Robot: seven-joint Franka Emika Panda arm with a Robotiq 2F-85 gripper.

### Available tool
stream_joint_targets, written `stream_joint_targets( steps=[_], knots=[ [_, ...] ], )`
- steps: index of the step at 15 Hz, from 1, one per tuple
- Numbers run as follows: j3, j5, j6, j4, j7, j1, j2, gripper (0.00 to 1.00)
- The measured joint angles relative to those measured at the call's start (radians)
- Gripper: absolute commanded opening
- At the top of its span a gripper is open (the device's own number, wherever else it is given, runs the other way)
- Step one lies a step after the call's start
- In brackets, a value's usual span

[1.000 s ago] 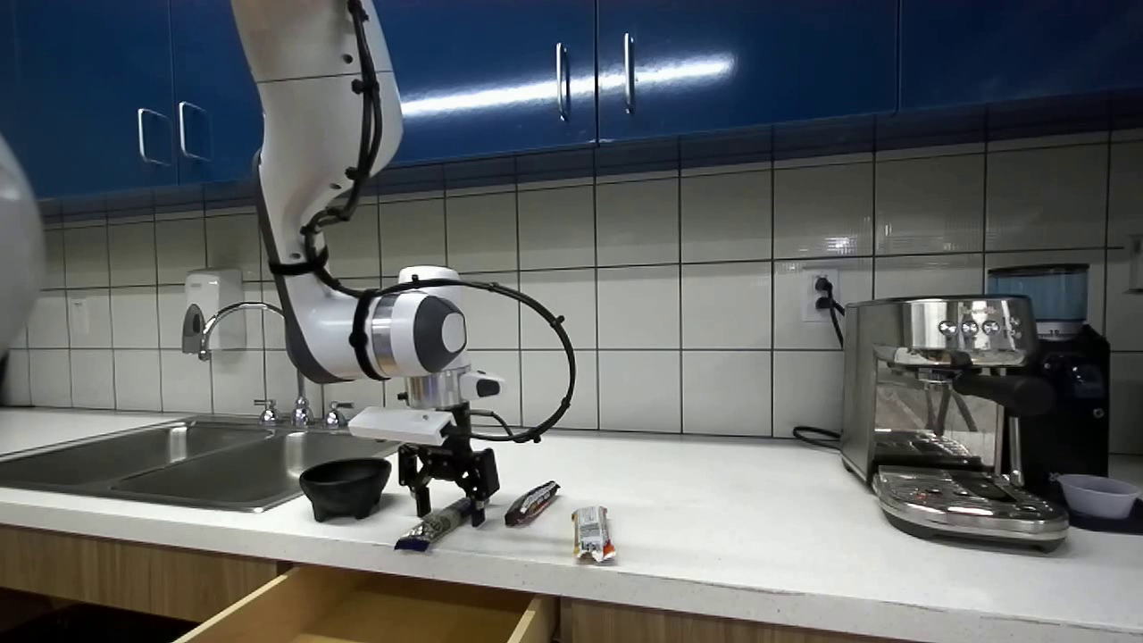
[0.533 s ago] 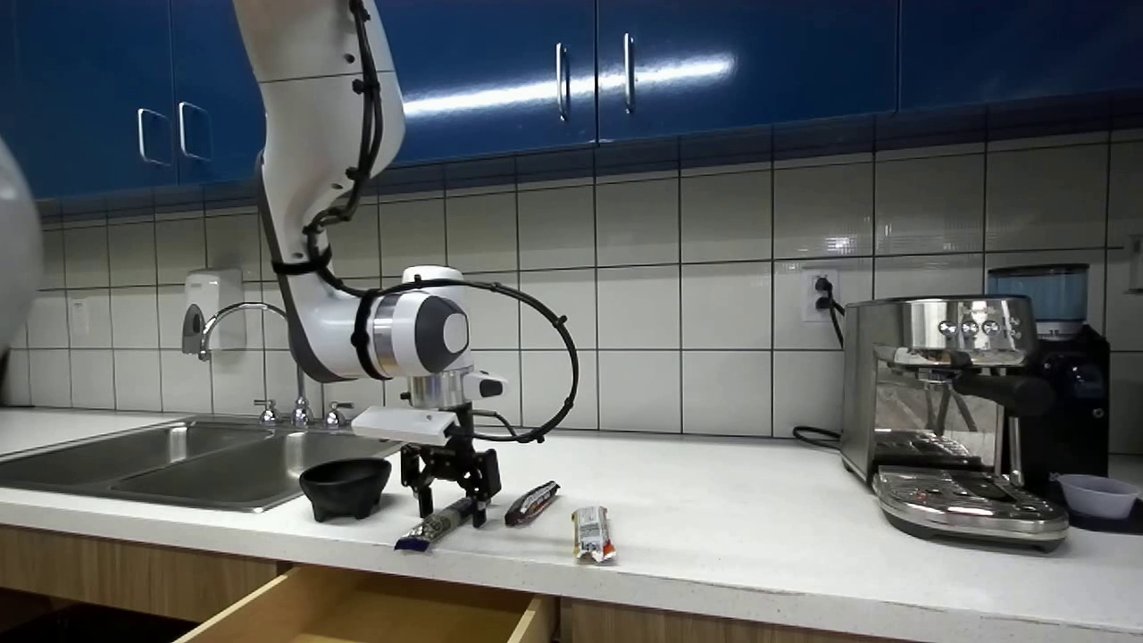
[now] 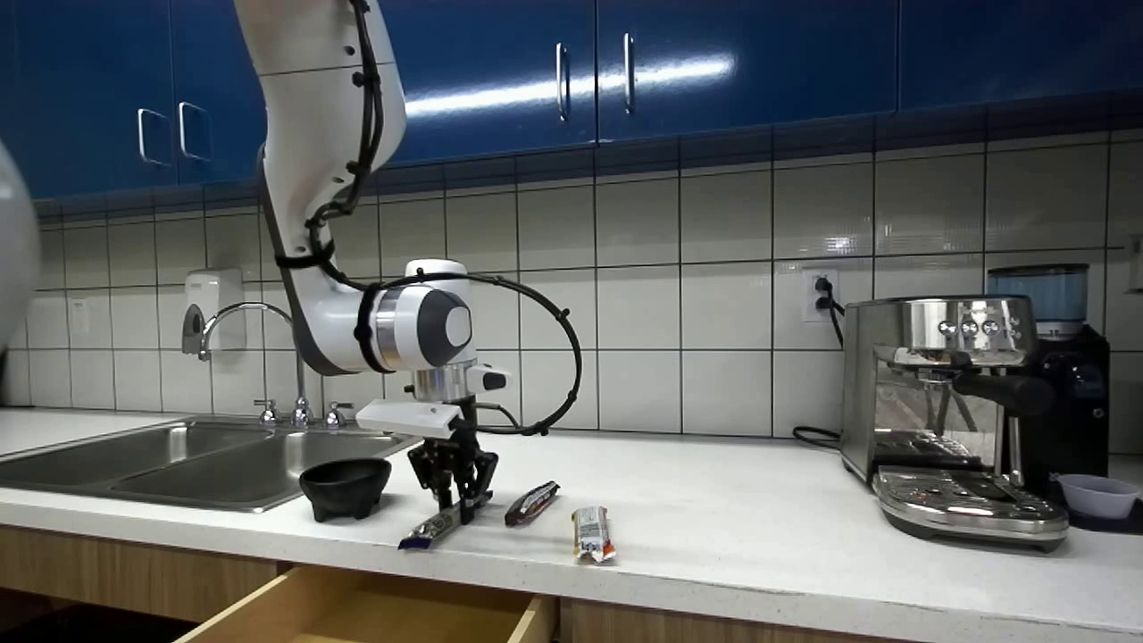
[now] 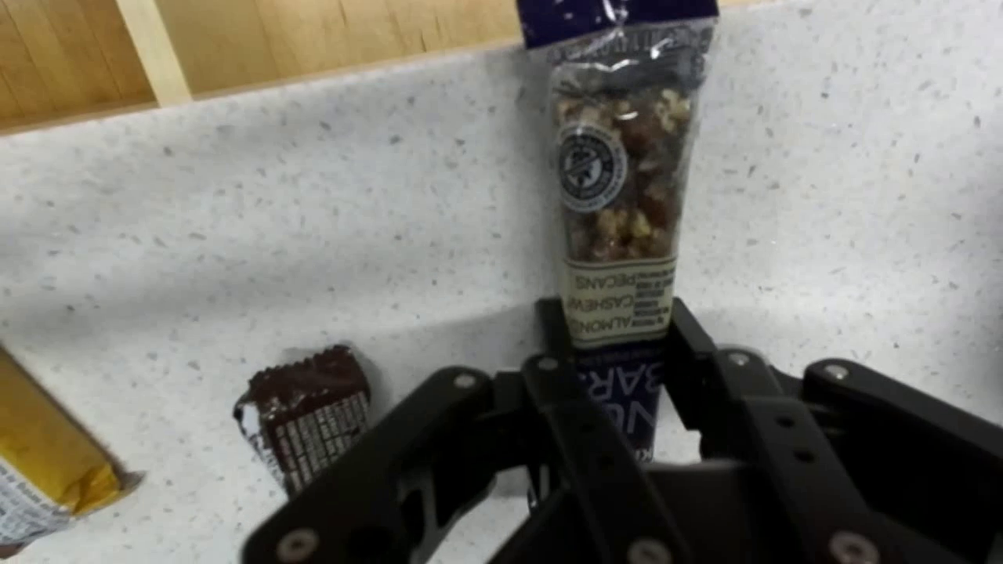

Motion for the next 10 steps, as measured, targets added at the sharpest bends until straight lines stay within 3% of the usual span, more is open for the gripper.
stream_joint_targets(
  steps=[10],
  knots=[
    [0.003,0.000,0.015,-0.038,0.001,0.020,-0.056,0.08]
  ],
)
